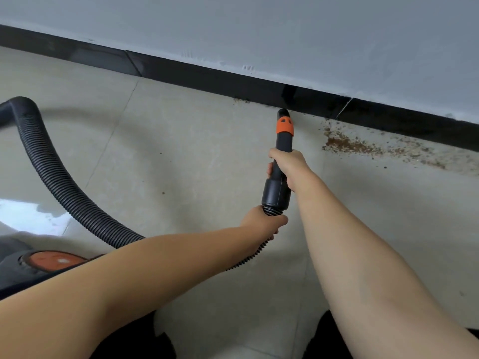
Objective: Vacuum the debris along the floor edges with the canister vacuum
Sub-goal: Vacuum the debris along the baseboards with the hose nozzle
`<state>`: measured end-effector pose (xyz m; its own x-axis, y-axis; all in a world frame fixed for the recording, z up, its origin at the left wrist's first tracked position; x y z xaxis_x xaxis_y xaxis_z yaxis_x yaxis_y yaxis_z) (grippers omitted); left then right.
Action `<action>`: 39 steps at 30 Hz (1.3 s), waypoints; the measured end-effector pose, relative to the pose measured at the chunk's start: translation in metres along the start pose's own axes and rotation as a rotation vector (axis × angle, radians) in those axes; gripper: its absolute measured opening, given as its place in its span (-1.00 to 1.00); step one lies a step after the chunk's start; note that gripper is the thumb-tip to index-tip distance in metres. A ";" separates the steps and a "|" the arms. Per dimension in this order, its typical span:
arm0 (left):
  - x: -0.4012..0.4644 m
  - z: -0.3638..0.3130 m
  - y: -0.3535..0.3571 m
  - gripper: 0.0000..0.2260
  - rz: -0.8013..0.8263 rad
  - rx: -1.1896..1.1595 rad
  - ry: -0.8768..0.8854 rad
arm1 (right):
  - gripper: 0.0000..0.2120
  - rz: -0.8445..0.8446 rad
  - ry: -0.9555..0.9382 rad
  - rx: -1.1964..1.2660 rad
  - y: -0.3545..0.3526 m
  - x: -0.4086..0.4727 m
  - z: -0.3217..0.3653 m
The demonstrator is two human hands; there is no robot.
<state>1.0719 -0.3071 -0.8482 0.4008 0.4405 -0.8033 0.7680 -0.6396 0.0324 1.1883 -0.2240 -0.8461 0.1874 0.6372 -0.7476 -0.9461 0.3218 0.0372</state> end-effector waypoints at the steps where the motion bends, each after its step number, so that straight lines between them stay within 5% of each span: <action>1: 0.002 -0.001 0.008 -0.90 0.018 0.001 0.000 | -0.89 -0.014 0.001 0.005 -0.010 -0.001 -0.002; 11: 0.013 -0.017 0.060 -0.91 0.109 -0.002 0.007 | -0.91 -0.094 0.003 -0.008 -0.072 -0.006 -0.003; 39: 0.020 -0.002 -0.065 -0.92 -0.147 -0.225 -0.034 | -0.90 0.217 -0.012 -0.241 0.095 0.042 0.035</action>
<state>1.0313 -0.2558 -0.8658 0.2631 0.4944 -0.8284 0.9098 -0.4128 0.0426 1.1153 -0.1421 -0.8504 -0.0239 0.6813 -0.7316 -0.9993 0.0036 0.0361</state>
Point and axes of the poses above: each hand's wrist, its own x-axis towards the middle knuckle, its own y-axis out of the palm, z = x × y, the point moved 8 cm from there along x, towards the middle knuckle, and after that the axes turned 9 degrees about z, right-handed, at the moved point
